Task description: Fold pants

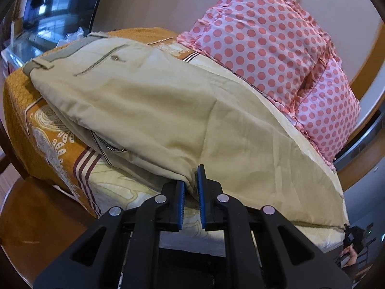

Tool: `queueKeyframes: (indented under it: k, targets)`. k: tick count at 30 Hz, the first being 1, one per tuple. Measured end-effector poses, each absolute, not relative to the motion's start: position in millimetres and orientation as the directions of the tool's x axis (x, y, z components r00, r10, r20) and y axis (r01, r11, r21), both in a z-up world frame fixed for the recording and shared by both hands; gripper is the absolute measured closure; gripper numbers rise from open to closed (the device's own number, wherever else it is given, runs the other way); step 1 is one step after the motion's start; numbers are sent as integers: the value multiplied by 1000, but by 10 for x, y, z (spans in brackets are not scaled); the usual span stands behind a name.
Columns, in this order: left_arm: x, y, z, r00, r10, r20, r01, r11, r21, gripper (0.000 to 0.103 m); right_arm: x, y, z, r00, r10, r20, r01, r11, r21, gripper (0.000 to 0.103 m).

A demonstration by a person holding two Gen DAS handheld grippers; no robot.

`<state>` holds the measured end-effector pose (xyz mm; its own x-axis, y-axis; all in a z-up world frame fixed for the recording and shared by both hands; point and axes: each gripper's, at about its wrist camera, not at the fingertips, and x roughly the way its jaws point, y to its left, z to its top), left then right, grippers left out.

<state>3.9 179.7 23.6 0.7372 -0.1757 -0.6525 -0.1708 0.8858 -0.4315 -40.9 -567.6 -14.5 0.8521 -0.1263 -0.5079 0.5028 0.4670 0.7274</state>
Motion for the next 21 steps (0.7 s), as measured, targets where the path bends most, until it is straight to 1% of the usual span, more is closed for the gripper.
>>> queueKeyframes:
  k: [1, 3, 4, 5, 6, 7, 8, 9, 10, 11, 12, 13, 14, 15, 16, 18, 19, 20, 21]
  targets:
    - [10, 1780, 242, 743, -173, -647, -159, 893, -421, 93, -416, -5667, -138, 849, -131, -513, 507, 479, 717, 101]
    - [-45, 1786, 246, 754, -181, -632, -140, 895, -423, 92, -426, -5653, -123, 841, -138, -524, 516, 496, 698, 97]
    - [-79, 1798, 248, 756, -187, -627, -133, 894, -428, 92, -442, -5644, -100, 840, -139, -524, 515, 505, 692, 91]
    - [-119, 1813, 258, 759, -192, -622, -127, 894, -430, 90, -476, -5639, -74, 848, -143, -510, 505, 508, 698, 77]
    - [-167, 1831, 276, 763, -191, -618, -124, 894, -430, 88, -543, -5631, -23, 856, -168, -488, 499, 513, 699, 67]
    - [-196, 1837, 295, 765, -190, -615, -122, 895, -428, 88, -591, -5623, 20, 846, -210, -490, 522, 516, 679, 43]
    - [-270, 1858, 344, 772, -166, -613, -133, 902, -412, 88, -645, -5617, 62, 831, -263, -490, 550, 520, 654, 36]
    - [-334, 1878, 398, 785, -123, -607, -154, 910, -384, 88, -688, -5619, 91, 821, -299, -487, 567, 526, 634, 36]
    - [-397, 1899, 462, 801, -80, -593, -173, 918, -357, 86, -709, -5637, 97, 812, -313, -492, 579, 530, 619, 41]
    - [-446, 1912, 513, 817, -52, -574, -182, 922, -342, 77, -709, -5657, 74, 811, -305, -500, 581, 528, 620, 51]
    - [-498, 1937, 591, 841, -16, -540, -192, 925, -327, 69, -695, -5675, 36, 812, -286, -508, 577, 521, 629, 56]
    - [-518, 1944, 651, 860, 12, -511, -199, 928, -314, 42, -665, -5684, -33, 817, -254, -517, 568, 509, 647, 64]
    - [-514, 1936, 701, 874, 45, -484, -210, 933, -292, 30, -643, -5670, -77, 821, -241, -517, 560, 508, 654, 65]
    - [-490, 1911, 738, 883, 76, -464, -220, 939, -264, 23, -637, -5634, -72, 819, -258, -512, 565, 516, 644, 67]
    - [-440, 1877, 763, 888, 84, -453, -211, 948, -238, 23, -591, -5567, -71, 817, -254, -518, 564, 541, 624, 71]
    - [-312, 1832, 771, 892, 78, -446, -187, 960, -207, 23, -561, -5482, -93, 820, -249, -516, 557, 557, 617, 72]
    - [-244, 1828, 742, 889, 77, -452, -185, 962, -199, 23, -541, -5428, -95, 818, -260, -513, 558, 574, 600, 74]
    - [-169, 1827, 699, 883, 73, -465, -184, 963, -197, 22, -508, -5402, -106, 822, -252, -510, 549, 584, 597, 84]
    - [-101, 1834, 645, 874, 71, -481, -187, 962, -197, 22, -469, -5389, -129, 831, -232, -506, 534, 589, 607, 86]
